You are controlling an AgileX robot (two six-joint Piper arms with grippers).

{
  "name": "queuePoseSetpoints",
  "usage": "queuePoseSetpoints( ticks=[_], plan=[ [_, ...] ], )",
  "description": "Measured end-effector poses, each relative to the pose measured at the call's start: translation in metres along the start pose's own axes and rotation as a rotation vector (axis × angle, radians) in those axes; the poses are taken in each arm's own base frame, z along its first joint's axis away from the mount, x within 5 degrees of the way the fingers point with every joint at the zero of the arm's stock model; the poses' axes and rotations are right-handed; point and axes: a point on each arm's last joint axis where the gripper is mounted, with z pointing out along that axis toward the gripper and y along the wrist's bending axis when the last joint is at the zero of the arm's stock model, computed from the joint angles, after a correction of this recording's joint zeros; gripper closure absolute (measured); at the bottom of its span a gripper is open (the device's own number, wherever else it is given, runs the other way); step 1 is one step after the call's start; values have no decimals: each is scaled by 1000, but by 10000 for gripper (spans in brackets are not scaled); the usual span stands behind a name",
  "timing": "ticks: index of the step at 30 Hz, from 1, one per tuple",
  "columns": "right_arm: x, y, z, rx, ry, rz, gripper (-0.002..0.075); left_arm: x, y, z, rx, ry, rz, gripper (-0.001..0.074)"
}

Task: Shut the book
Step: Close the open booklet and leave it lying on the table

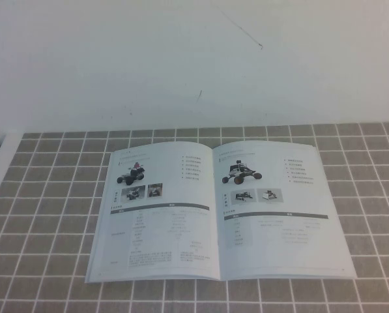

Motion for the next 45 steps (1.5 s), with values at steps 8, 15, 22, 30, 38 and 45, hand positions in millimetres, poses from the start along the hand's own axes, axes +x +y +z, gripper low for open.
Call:
queuePoseSetpoints(
  ticks=[8,15,22,30,38,45],
  plan=[
    [0,0,0,-1,0,2,729,0,0,0,0,0,0,738],
    [0,0,0,-2,-3,61,729,0,0,0,0,0,0,738],
    [0,-1,0,7,0,222,729,0,0,0,0,0,0,738],
    [1,-2,0,20,4,208,729,0,0,0,0,0,0,738],
    [0,-2,0,25,2,210,729,0,0,0,0,0,0,738],
    [0,-2,0,25,2,226,729,0,0,0,0,0,0,738]
  ],
)
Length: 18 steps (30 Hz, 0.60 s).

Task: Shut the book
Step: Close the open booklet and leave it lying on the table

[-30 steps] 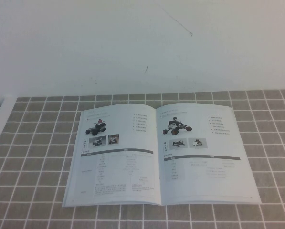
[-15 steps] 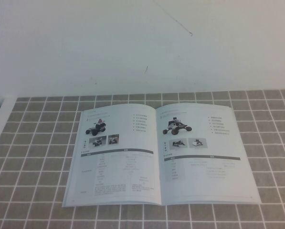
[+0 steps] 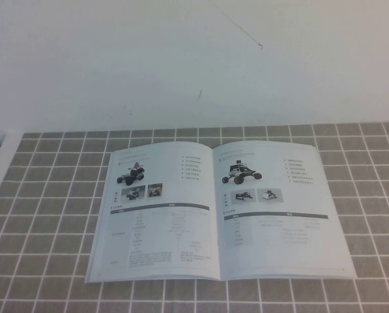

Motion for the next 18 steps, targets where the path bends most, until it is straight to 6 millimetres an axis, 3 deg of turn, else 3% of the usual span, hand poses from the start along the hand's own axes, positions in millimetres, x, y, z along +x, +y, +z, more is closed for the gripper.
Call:
queuePoseSetpoints(
  ticks=[18],
  plan=[
    [0,-1,0,14,-5,-7,729,0,0,0,0,0,0,738]
  ],
)
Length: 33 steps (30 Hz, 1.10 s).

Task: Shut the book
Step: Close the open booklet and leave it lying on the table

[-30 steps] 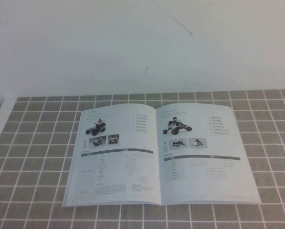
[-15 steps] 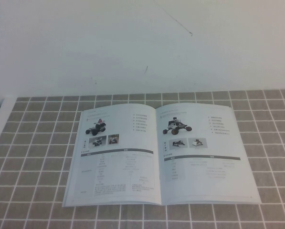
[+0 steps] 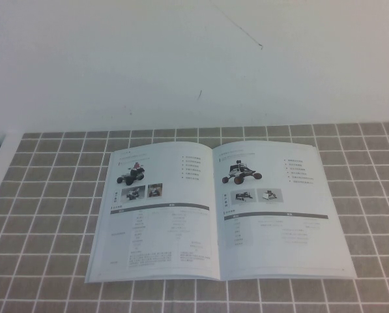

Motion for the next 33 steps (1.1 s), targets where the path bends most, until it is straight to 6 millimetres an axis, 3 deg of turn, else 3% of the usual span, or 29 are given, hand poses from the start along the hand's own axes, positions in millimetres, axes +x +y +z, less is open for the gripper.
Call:
queuePoseSetpoints(
  ticks=[27,33],
  plan=[
    [0,0,0,4,0,-7,729,0,0,0,0,0,2,738],
    [0,-1,0,10,1,-22,729,0,2,0,-18,2,71,738]
  ],
)
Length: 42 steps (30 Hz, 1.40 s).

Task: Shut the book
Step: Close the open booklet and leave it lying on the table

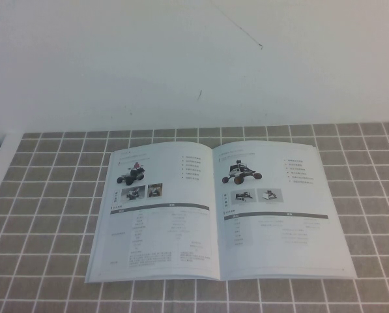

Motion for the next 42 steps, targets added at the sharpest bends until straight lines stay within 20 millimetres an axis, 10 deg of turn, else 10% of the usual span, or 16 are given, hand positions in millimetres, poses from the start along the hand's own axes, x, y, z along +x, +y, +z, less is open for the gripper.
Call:
queuePoseSetpoints(
  ticks=[15,31,42],
  plan=[
    [-2,-1,1,11,-38,-15,729,-5,1,1,-14,-77,19,738],
    [-58,-7,-22,89,-712,-17,729,-50,5,-16,-17,-621,-134,738],
    [-65,-9,-28,76,-820,97,729,-60,9,-24,-11,-763,-241,738]
  ],
)
